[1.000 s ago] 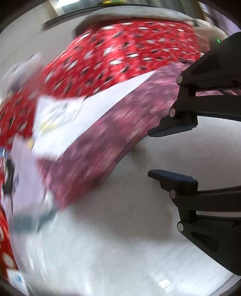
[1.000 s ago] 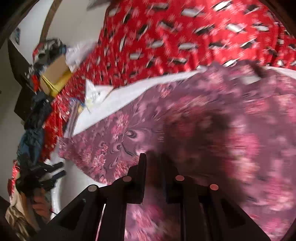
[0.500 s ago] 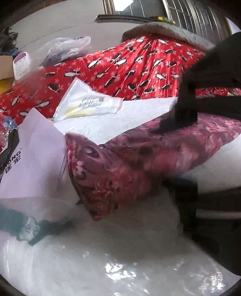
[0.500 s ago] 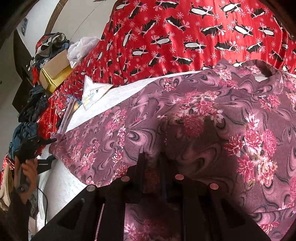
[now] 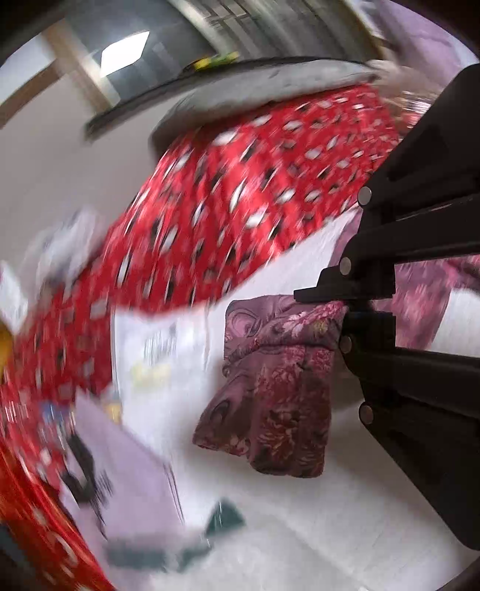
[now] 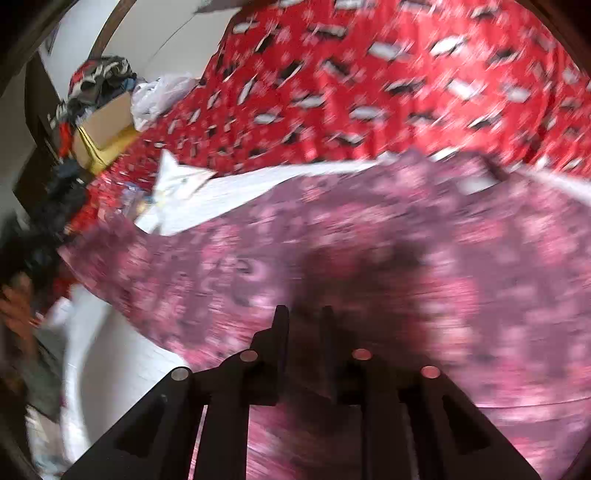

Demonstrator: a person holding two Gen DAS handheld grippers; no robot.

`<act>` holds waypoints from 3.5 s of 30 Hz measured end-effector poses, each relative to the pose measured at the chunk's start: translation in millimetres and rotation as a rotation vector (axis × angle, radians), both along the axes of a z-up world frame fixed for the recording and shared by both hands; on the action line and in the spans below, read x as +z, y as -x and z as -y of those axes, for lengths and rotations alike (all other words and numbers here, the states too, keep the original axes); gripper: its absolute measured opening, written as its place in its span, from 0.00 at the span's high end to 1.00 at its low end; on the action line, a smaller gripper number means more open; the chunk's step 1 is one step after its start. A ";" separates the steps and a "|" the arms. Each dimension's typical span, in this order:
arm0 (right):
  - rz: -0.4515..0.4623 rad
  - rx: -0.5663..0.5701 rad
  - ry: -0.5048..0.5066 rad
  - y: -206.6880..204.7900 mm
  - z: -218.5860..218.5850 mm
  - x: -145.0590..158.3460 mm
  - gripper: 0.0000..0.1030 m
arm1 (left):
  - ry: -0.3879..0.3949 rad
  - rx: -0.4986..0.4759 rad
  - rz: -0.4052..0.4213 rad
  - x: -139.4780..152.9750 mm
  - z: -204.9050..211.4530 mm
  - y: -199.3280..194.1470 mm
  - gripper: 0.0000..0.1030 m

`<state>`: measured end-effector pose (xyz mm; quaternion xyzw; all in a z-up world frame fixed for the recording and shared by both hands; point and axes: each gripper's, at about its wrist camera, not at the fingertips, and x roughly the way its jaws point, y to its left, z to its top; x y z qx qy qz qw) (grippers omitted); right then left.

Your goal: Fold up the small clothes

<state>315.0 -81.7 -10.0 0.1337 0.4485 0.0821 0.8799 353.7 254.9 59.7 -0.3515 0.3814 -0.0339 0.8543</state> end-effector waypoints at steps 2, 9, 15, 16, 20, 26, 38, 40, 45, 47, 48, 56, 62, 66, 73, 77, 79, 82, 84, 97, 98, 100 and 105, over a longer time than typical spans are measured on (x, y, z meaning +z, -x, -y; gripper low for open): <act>0.011 -0.032 0.061 10.3 19.3 4.9 0.78 | -0.026 -0.059 0.025 14.6 32.4 0.2 0.98; -0.006 -0.226 0.212 57.9 118.6 3.1 0.65 | -0.051 -0.267 0.046 34.2 149.6 4.5 0.98; 0.027 -0.247 0.112 87.2 155.3 -13.8 0.60 | -0.090 -0.423 -0.030 7.7 256.2 10.6 0.98; 0.025 -0.245 0.113 86.3 155.1 -14.3 0.59 | -0.103 -0.444 -0.051 -1.3 273.3 12.2 0.98; 0.037 -0.238 0.086 87.2 157.9 -16.3 0.57 | -0.185 -0.509 -0.187 -56.9 332.8 20.0 0.98; 0.047 -0.242 0.008 91.2 167.6 -17.4 0.56 | -0.233 -0.519 -0.280 -96.3 344.2 31.7 0.89; 0.073 -0.069 0.010 66.6 108.6 31.6 0.51 | 0.082 -0.206 -0.209 -76.0 185.4 79.5 0.50; 0.087 -0.020 0.004 59.4 86.4 39.0 0.46 | 0.104 -0.209 -0.223 -87.7 182.1 78.1 0.50; 0.075 0.145 0.129 44.1 25.0 32.5 0.41 | 0.119 -0.208 -0.225 -107.9 183.2 69.1 0.50; 0.065 0.194 0.210 38.2 6.3 23.5 0.41 | 0.135 -0.208 -0.211 -108.1 181.9 65.6 0.50; 0.062 0.203 0.270 34.1 -2.3 17.0 0.45 | 0.140 -0.210 -0.204 -108.4 181.3 64.5 0.50; 0.081 -0.088 -0.183 30.1 85.2 25.8 0.90 | 0.084 -0.229 -0.180 -108.8 190.9 60.1 0.50; 0.036 -0.406 -0.431 65.9 188.5 -1.1 0.90 | -0.020 -0.238 -0.166 -106.8 203.3 60.5 0.50; -0.016 -0.470 -0.460 91.6 218.9 -15.8 0.81 | -0.047 -0.237 -0.156 -105.6 205.3 61.5 0.50; 0.092 -0.549 -0.493 104.7 241.1 0.5 0.40 | -0.095 -0.246 -0.122 -101.4 214.3 61.1 0.50; -0.036 -0.555 -0.378 74.9 237.6 -14.3 0.52 | -0.155 -0.248 -0.084 -96.2 222.2 60.9 0.53; -0.021 -0.490 -0.402 61.8 236.7 -8.5 0.95 | -0.193 -0.234 -0.056 -91.5 222.4 63.2 0.68; 0.157 -0.512 -0.411 69.1 247.3 20.8 0.95 | -0.212 -0.232 -0.057 -91.8 221.1 60.5 0.68; 0.183 -0.570 -0.424 77.8 261.3 21.0 0.95 | -0.186 -0.244 -0.095 -100.8 221.3 55.8 0.68; -0.166 -0.414 -0.208 110.4 242.3 -19.0 0.89 | -0.390 -0.301 -0.121 -102.7 250.0 73.2 0.67; -0.238 -0.376 -0.200 110.9 237.5 -30.0 0.90 | -0.398 -0.321 -0.145 -100.6 251.7 79.2 0.67; -0.260 -0.348 -0.204 120.5 234.4 -28.0 0.87 | -0.368 -0.385 -0.187 -96.1 250.5 95.0 0.67; -0.449 -0.207 -0.184 150.8 223.7 -14.0 0.84 | -0.371 -0.562 -0.317 -87.3 227.6 140.4 0.67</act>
